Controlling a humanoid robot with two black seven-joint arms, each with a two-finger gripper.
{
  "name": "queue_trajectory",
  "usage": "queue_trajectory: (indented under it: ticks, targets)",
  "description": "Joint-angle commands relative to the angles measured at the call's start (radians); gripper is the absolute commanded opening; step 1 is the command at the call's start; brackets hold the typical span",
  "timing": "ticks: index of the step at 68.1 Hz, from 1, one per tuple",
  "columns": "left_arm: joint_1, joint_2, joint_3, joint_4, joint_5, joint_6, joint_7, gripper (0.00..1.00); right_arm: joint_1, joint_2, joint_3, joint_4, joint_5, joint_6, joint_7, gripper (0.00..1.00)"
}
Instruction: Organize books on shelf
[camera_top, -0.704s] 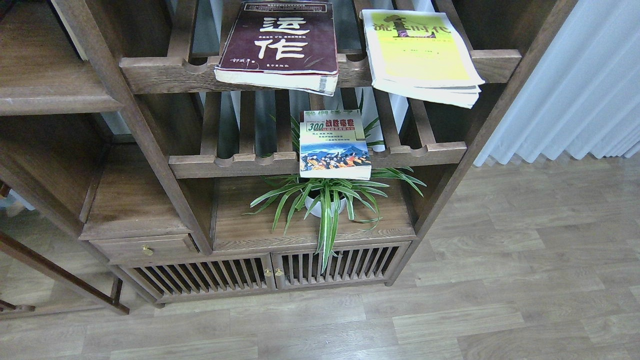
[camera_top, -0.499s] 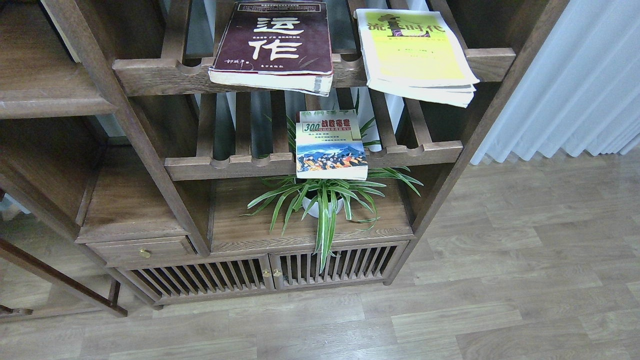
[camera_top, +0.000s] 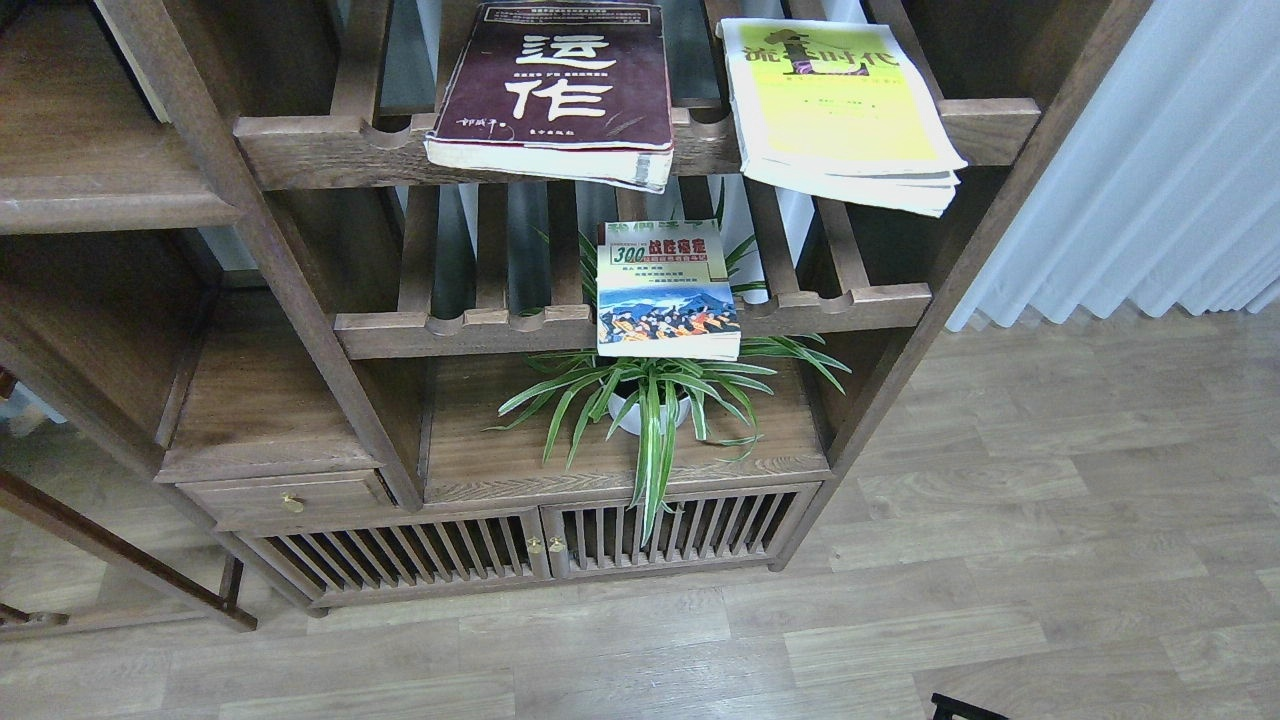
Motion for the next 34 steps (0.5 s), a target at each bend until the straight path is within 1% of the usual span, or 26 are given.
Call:
queue_trajectory:
  ticks: [1,8,13,22,32,34]
  targets:
    - [0.006,0.000,-0.011,-0.034,-0.001,-0.040,0.000,1.00,0.028,0.000,0.094,0.050,0.003,0.006,0.003,1.00]
    - [0.015,0.000,-0.018,-0.031,-0.009,-0.119,0.000,1.00,0.048,0.000,0.212,0.127,0.001,0.019,0.003,1.00]
    - [0.027,0.000,-0.043,-0.030,-0.009,-0.146,0.000,1.00,0.053,0.000,0.284,0.188,0.001,0.019,0.003,1.00]
    - [0.052,0.000,-0.100,-0.028,-0.009,-0.167,0.000,1.00,0.053,0.000,0.404,0.322,0.001,0.017,0.000,1.00]
    - [0.067,0.000,-0.118,-0.027,-0.009,-0.189,0.001,1.00,0.043,0.000,0.473,0.458,0.001,0.016,0.001,1.00]
    - [0.075,0.000,-0.120,-0.025,-0.009,-0.201,0.001,1.00,0.040,0.000,0.497,0.513,0.001,0.014,0.001,1.00]
